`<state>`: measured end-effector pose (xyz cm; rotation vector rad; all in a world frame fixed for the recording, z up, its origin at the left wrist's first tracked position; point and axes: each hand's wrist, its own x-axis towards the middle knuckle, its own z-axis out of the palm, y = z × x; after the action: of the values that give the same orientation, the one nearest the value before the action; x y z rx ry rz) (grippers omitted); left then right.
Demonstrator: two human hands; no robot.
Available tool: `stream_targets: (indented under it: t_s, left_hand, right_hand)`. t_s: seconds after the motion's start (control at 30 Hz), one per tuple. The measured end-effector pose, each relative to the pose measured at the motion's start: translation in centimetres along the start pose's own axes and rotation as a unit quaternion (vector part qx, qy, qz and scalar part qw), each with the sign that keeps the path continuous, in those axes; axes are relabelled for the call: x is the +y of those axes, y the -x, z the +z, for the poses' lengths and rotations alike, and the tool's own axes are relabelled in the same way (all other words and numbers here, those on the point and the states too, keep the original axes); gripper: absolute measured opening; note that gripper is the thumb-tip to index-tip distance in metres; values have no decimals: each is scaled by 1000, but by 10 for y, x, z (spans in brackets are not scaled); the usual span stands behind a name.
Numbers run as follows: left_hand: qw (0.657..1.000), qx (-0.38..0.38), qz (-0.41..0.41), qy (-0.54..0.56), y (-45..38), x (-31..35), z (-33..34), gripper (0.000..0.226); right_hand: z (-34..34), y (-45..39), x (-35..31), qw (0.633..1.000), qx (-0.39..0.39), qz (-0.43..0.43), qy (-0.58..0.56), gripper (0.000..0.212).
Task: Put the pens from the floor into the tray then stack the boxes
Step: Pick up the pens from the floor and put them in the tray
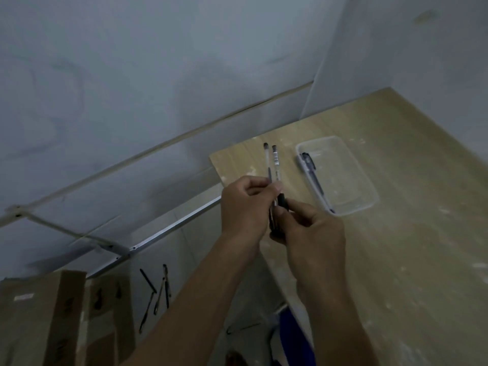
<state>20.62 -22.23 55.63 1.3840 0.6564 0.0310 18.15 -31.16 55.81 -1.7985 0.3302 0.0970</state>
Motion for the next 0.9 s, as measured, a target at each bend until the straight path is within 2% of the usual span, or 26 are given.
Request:
stream_targets:
  t_s: [0.13, 0.2, 0.3, 0.47, 0.67, 0.8, 0.9]
  left_hand:
    - [996, -78, -44, -18, -4, 3, 30, 19]
    - [993, -101, -41, -42, -9, 2, 35, 17]
    - [993, -93, -35, -66, -18, -6, 37, 28]
    - [992, -84, -29, -86, -27, -22, 49, 36]
    - [990, -103, -25, -93, -33, -32, 61, 41]
    - [988, -105, -19, -110, -36, -37, 67, 48]
    - [987, -89, -43, -130, -42, -34, 79, 35]
  right_hand:
    - [-40, -41, 1, 1000, 5, -3, 21, 16]
    - [-63, -66, 1, 999, 32, -2, 42, 16]
    - [-84, -100, 6, 996, 64, 11, 61, 17]
    - [-84, -132, 18, 987, 43, 17, 152, 15]
    - [-76, -144, 24, 940, 0, -55, 336, 23]
    - [-77, -148, 27, 924, -17, -60, 376, 35]
    - [-77, -151, 28, 920, -15, -73, 385, 32]
